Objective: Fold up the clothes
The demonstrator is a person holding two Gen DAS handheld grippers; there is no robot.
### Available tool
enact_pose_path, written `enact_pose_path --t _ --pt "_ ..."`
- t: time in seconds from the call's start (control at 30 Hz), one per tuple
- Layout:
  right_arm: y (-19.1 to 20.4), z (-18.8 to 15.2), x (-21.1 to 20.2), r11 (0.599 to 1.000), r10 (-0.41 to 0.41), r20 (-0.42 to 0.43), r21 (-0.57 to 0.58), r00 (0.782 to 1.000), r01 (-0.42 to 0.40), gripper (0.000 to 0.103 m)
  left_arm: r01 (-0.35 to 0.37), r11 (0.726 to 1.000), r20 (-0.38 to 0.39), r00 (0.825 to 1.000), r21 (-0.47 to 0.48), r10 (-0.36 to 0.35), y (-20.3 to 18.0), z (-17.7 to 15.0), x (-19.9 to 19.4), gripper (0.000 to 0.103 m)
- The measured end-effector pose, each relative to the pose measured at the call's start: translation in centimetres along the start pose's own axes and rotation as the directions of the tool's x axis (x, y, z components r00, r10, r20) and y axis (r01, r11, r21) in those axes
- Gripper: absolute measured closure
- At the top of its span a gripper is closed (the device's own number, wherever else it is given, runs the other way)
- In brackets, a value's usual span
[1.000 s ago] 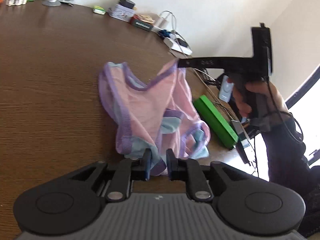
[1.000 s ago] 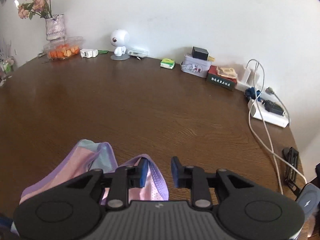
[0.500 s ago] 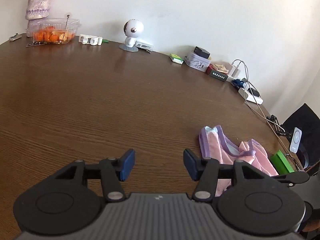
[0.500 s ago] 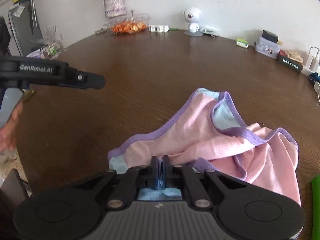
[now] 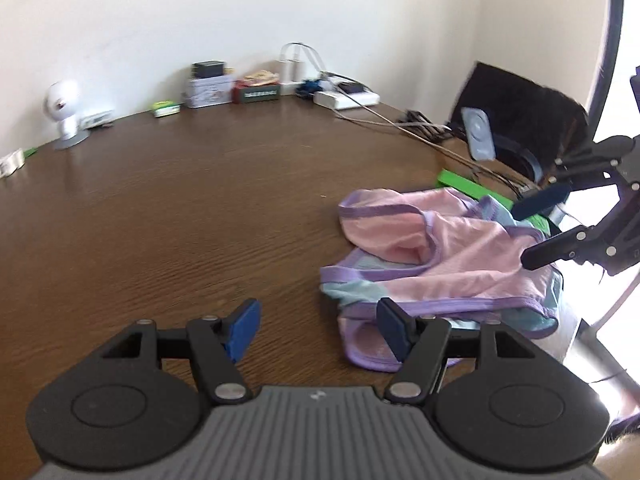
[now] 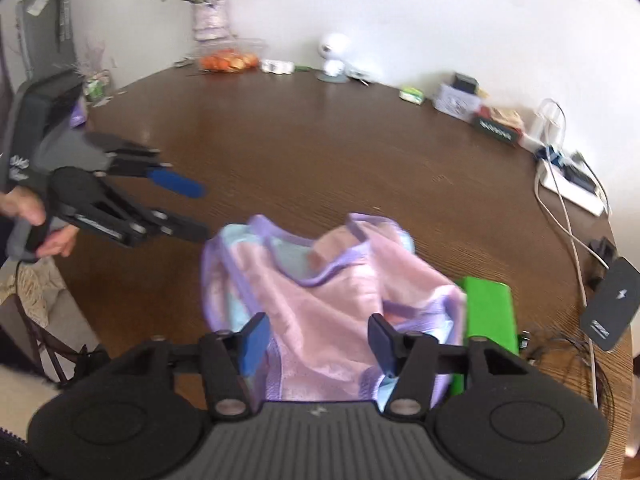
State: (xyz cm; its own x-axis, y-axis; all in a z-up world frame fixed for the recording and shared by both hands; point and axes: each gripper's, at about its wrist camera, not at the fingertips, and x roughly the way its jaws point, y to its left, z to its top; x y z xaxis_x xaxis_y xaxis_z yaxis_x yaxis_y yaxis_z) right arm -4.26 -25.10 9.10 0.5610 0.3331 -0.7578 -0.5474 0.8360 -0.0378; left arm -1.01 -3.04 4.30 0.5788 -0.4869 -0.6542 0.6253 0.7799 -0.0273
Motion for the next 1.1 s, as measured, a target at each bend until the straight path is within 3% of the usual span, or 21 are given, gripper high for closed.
enact_pose_path --t 0.1,0.23,0.27,0.33,0.37,0.43,0.53,0.67,0.77,0.87,0.93,0.97,1.0,1.03,1.1 --pt "2.0 -1.7 0.5 0.999 -0.042 0.025 -0.021 0.999 0.043 0.05 0.0 0.994 -0.004 1.0 0.107 0.001 -1.8 -0.1 0.7 0.036" --pt "3.1 -3.9 0.3 0.995 -0.08 0.06 -0.057 0.995 0.083 0.053 -0.08 0.975 -0.024 0.996 0.21 0.087 -2.7 -0.4 2.5 0.037" --pt "3.2 -4.2 0.4 0.994 -0.086 0.058 -0.061 0.995 0.089 0.053 -0.073 0.974 -0.03 0.996 0.217 0.081 -2.6 -0.3 2.9 0.042" --pt "3.6 -4.5 0.9 0.995 -0.079 0.032 -0.066 0.996 0.081 0.055 -0.041 0.978 -0.045 0.998 0.207 0.052 -2.3 0.0 3.3 0.073" --pt "3.7 -4.7 1.3 0.992 -0.098 0.022 -0.072 0.995 0.1 0.063 -0.034 0.981 -0.057 0.997 0.19 0.046 -2.0 0.1 3.5 0.092" --pt "3.7 -5.2 2.2 0.986 -0.142 0.003 -0.087 0.99 0.142 0.082 -0.03 0.989 -0.056 0.998 0.142 0.039 -1.3 0.2 3.4 0.092" --pt "2.2 -5.3 2.6 0.983 -0.179 0.052 -0.019 0.982 0.181 0.093 -0.034 0.997 -0.03 0.999 0.076 0.037 -0.2 0.1 2.0 0.094" --pt "1.2 -4.0 0.8 0.963 -0.267 0.187 0.029 0.945 0.267 0.095 -0.059 0.997 0.04 0.997 -0.045 0.061 0.1 0.0 -1.7 0.095" --pt "1.5 -2.6 0.3 0.952 -0.295 0.267 -0.003 0.917 0.307 0.096 -0.089 0.994 0.045 0.995 -0.068 0.093 -1.2 -0.1 -4.5 0.095" --pt "1.0 -1.2 -0.1 0.988 -0.145 0.332 -0.01 0.932 0.157 0.096 -0.091 0.993 0.039 0.995 -0.079 0.094 -2.2 -0.3 -7.0 0.095" --pt "-0.3 0.0 1.5 0.998 -0.056 0.264 -0.009 0.963 0.06 0.093 -0.073 0.992 0.011 0.997 -0.104 0.075 -2.2 -0.9 -7.6 0.09" --pt "-0.5 0.5 2.7 0.998 -0.048 0.204 -0.022 0.978 0.054 0.09 -0.103 0.989 -0.004 0.995 -0.109 0.103 -2.1 -1.4 -7.3 0.084" --pt "0.0 0.6 3.6 0.994 -0.092 0.171 -0.043 0.981 0.1 0.086 -0.154 0.981 -0.027 0.988 -0.119 0.152 -1.9 -1.9 -6.7 0.079" --pt "0.8 0.5 4.0 0.985 -0.148 0.159 -0.07 0.976 0.16 0.08 -0.187 0.975 -0.042 0.982 -0.121 0.183 -1.8 -2.3 -6.4 0.079" --pt "2.6 -0.1 3.3 0.972 -0.165 0.173 -0.14 0.971 0.19 0.079 -0.199 0.972 -0.046 0.98 -0.123 0.195 -1.6 -3.0 -6.3 0.074"
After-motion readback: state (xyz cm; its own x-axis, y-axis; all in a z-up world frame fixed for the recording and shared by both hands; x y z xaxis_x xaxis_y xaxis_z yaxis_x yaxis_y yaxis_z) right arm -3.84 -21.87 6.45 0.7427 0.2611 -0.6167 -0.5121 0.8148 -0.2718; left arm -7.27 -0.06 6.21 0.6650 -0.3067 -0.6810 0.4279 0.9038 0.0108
